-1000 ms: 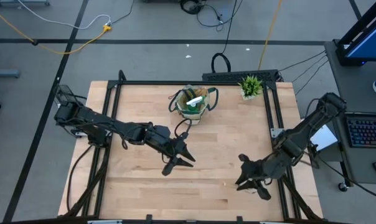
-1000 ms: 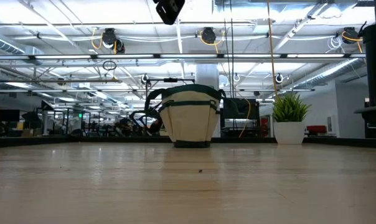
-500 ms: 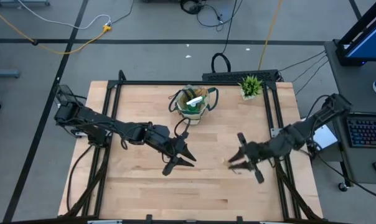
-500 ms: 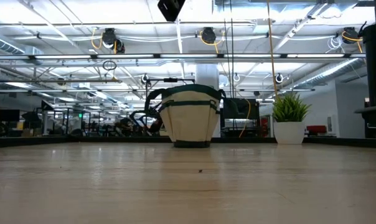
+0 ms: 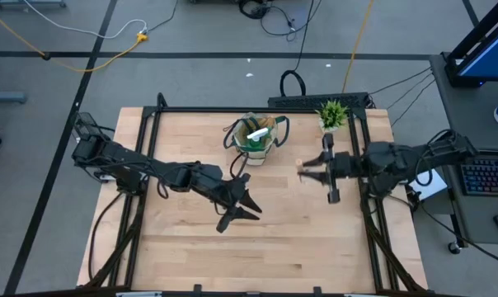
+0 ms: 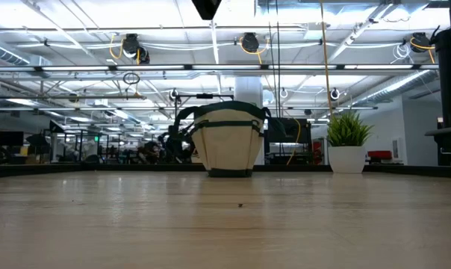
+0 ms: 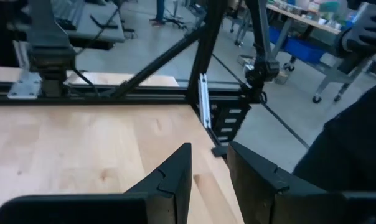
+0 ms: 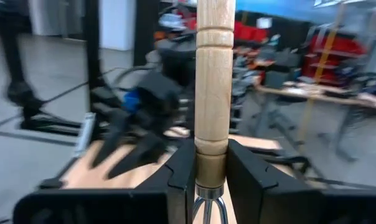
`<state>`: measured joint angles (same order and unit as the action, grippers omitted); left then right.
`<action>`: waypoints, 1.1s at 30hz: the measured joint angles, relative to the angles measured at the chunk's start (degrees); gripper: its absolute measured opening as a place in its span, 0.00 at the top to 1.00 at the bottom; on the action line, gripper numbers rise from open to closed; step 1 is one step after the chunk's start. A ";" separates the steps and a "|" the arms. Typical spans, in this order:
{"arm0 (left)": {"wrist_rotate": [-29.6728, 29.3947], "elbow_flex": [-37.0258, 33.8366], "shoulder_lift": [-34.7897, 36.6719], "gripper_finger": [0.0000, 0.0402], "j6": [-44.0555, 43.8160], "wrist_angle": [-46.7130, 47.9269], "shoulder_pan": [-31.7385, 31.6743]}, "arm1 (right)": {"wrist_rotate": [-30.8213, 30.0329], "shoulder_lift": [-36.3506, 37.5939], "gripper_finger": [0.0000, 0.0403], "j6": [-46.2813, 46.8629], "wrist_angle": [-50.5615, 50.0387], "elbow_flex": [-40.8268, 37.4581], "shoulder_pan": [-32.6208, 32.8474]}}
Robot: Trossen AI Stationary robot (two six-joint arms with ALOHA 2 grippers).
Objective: Pick & Place Garden tools in Gardening bag
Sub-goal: Put the brown hand rake into the gardening bag
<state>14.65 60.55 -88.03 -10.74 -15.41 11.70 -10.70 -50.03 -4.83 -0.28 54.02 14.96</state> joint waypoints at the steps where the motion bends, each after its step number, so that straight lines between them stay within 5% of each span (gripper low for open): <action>1: -0.78 0.00 0.00 0.73 0.02 -0.33 0.00 | 0.00 0.16 0.86 -0.95 0.23 0.00 -1.19; 12: -19.49 0.00 -0.01 0.73 -2.69 -8.75 0.00 | 0.56 0.17 0.86 -3.83 0.92 0.02 -13.32; 23: -37.34 0.00 0.00 0.73 10.02 -12.79 -0.82 | 10.96 -6.33 0.86 1.86 1.47 0.02 -21.86; 33: -41.04 0.00 0.00 0.73 12.00 -12.76 -4.07 | 19.59 -14.14 0.86 6.19 5.01 0.02 -23.63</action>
<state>-26.39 60.55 -88.03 1.26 -28.17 7.64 8.89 -64.18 1.36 4.73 54.04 -8.67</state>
